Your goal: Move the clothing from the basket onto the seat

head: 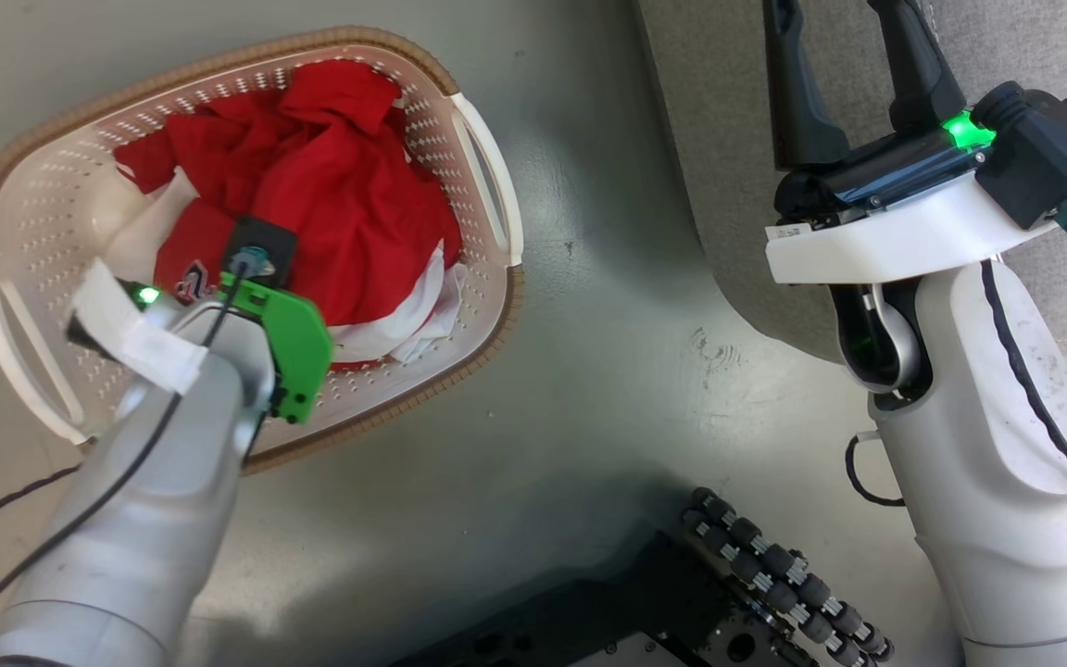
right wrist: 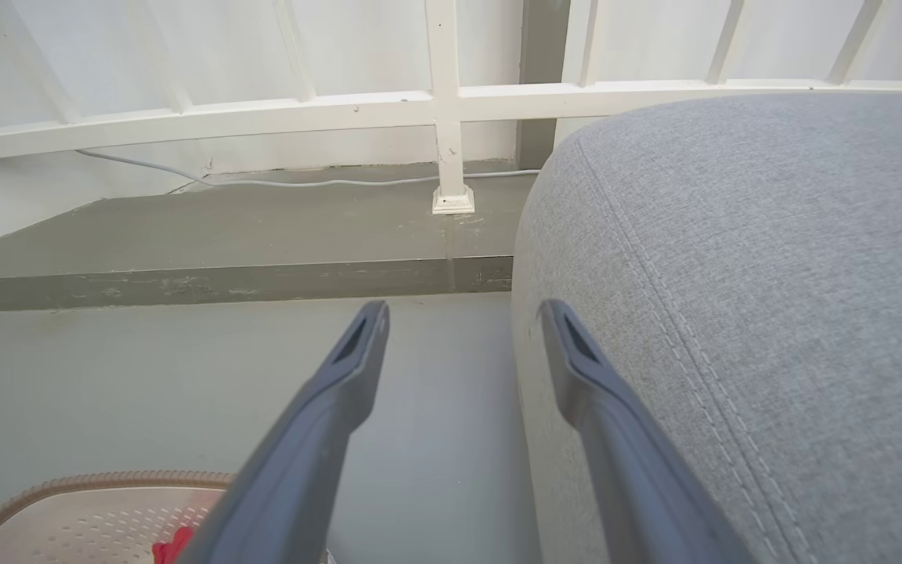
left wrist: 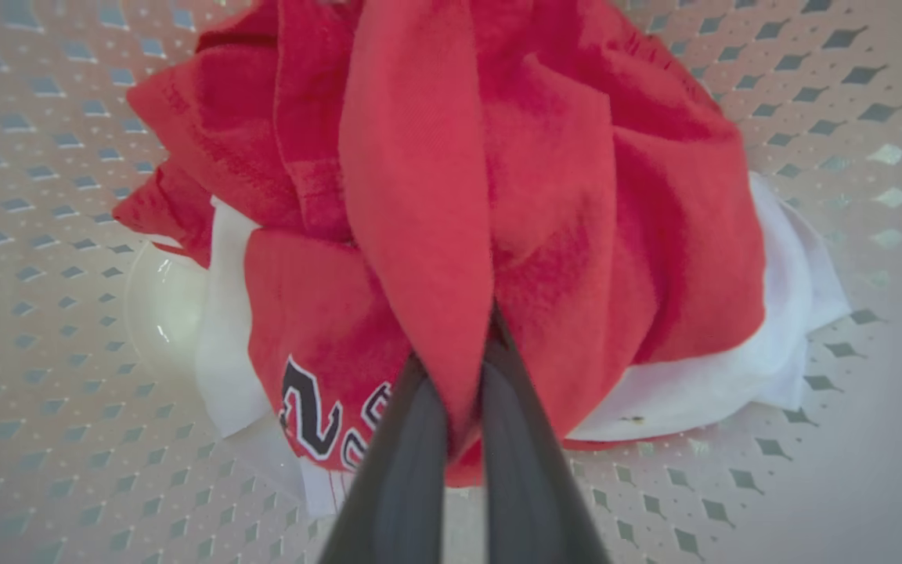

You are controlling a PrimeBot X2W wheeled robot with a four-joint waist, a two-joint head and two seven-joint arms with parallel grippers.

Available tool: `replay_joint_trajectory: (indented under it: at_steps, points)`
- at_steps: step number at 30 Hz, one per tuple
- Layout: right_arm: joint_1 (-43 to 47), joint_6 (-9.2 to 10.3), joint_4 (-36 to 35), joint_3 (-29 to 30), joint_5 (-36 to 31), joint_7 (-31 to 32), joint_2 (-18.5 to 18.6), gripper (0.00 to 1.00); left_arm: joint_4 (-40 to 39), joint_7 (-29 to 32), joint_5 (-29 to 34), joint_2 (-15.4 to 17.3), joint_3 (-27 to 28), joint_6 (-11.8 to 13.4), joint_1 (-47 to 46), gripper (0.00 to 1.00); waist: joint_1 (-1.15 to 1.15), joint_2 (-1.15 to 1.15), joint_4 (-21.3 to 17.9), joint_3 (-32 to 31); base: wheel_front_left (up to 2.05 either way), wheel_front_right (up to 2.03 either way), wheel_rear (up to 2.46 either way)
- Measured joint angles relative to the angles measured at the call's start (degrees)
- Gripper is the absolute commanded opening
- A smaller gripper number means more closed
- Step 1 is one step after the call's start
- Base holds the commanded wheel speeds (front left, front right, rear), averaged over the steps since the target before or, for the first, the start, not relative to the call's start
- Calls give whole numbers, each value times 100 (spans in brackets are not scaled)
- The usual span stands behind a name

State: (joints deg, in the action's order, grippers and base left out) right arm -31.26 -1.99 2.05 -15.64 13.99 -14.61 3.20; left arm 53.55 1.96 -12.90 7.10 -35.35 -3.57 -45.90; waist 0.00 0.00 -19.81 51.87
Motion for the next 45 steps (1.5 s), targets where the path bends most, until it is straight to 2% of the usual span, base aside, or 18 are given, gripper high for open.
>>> replay_joint_trajectory:
  at_steps: [4,17,31,45]
  points:
    - [1,0,63,19,-48,0,0,100,74,-82,-1,-157,-65,-103,-29,0,0,0,79,-70,0,0,0]
    - [39,-52,402,21,-337,0,15,100,159,-784,-260,-434,-2,-154,-20,0,0,0,469,-507,0,0,0]
    - [397,-102,882,146,-536,0,393,100,170,-1373,-790,-487,-1,-253,391,0,0,0,1141,-1264,0,0,0]
    - [981,-154,1390,166,-541,0,402,100,-480,-1580,-1671,-494,-152,-320,1021,0,0,0,1688,-2355,0,0,0]
